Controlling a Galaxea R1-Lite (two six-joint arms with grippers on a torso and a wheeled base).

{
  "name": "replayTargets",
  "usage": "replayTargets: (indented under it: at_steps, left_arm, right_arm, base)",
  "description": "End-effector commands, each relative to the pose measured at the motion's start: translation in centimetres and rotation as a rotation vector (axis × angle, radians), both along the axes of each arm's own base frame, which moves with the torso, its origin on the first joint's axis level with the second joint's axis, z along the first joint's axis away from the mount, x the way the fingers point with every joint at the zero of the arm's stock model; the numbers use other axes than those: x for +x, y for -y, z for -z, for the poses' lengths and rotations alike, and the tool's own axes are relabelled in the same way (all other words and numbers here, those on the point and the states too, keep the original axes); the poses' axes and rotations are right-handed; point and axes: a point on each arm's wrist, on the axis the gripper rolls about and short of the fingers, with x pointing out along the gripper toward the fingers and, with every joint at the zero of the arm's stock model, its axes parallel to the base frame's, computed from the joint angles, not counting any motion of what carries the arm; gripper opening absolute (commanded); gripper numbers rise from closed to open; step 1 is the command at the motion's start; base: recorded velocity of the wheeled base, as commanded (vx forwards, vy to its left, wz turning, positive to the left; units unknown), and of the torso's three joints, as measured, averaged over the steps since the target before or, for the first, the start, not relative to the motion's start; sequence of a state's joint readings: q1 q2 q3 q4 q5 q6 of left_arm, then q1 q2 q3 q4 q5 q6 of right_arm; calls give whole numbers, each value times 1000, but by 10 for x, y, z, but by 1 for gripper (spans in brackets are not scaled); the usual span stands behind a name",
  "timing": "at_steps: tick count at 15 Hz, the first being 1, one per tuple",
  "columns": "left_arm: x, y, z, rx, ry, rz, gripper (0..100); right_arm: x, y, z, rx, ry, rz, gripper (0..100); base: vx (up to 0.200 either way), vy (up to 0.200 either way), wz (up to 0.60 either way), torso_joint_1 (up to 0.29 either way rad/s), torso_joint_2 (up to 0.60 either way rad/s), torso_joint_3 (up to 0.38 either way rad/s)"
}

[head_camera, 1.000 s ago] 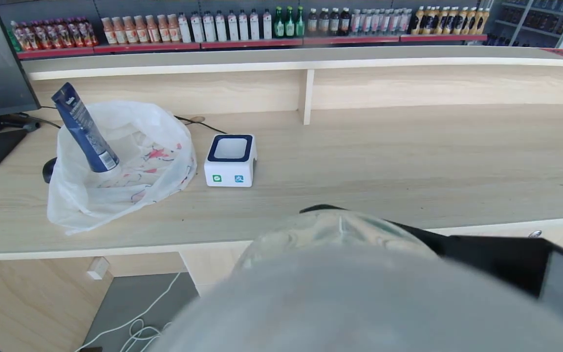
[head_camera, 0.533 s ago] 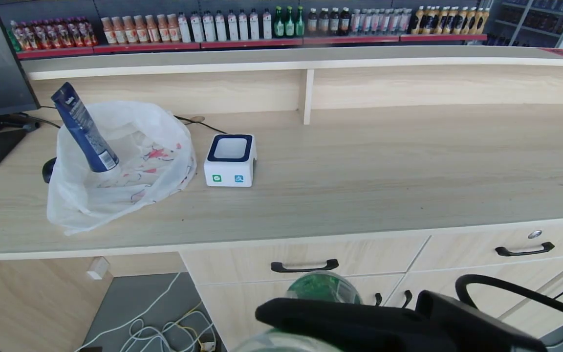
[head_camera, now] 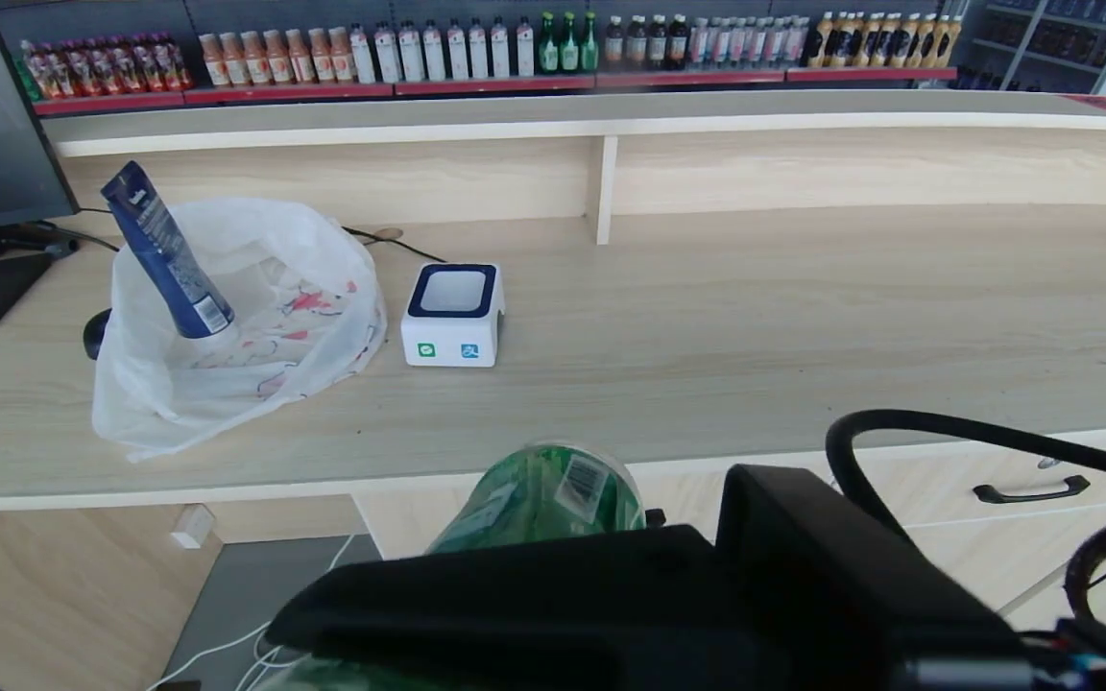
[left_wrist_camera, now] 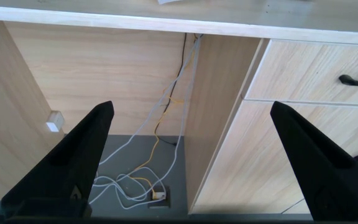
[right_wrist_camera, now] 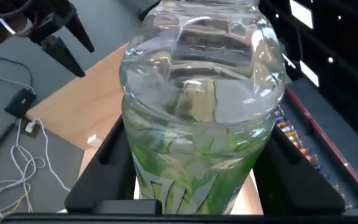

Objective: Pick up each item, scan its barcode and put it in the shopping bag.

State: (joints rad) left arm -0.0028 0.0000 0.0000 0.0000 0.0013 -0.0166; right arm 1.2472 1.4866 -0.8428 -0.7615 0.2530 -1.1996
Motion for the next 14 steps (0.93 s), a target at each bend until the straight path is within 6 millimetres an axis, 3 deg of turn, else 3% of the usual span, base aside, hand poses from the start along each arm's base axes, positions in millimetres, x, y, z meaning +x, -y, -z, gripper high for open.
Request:
replayTargets:
  at_steps: [1, 8, 11, 14]
  left_arm:
    - [0, 0, 0, 0, 0, 0, 100]
    - [0, 0, 0, 0, -2, 0, 100]
    - [0, 0, 0, 0, 0, 0, 100]
    - [0, 0, 0, 0, 0, 0, 100]
  right_arm:
    - [-9, 5, -13, 45, 19, 18, 0]
    - [-17, 9, -14, 49, 44, 118, 0]
    - [-28, 35, -4, 37, 30, 191, 0]
    - [-31, 39, 1, 33, 26, 190, 0]
  base:
    - [0, 0, 0, 0, 0, 0]
    - [0, 0, 0, 0, 0, 0]
    - [0, 0, 0, 0, 0, 0]
    - [0, 0, 0, 0, 0, 0]
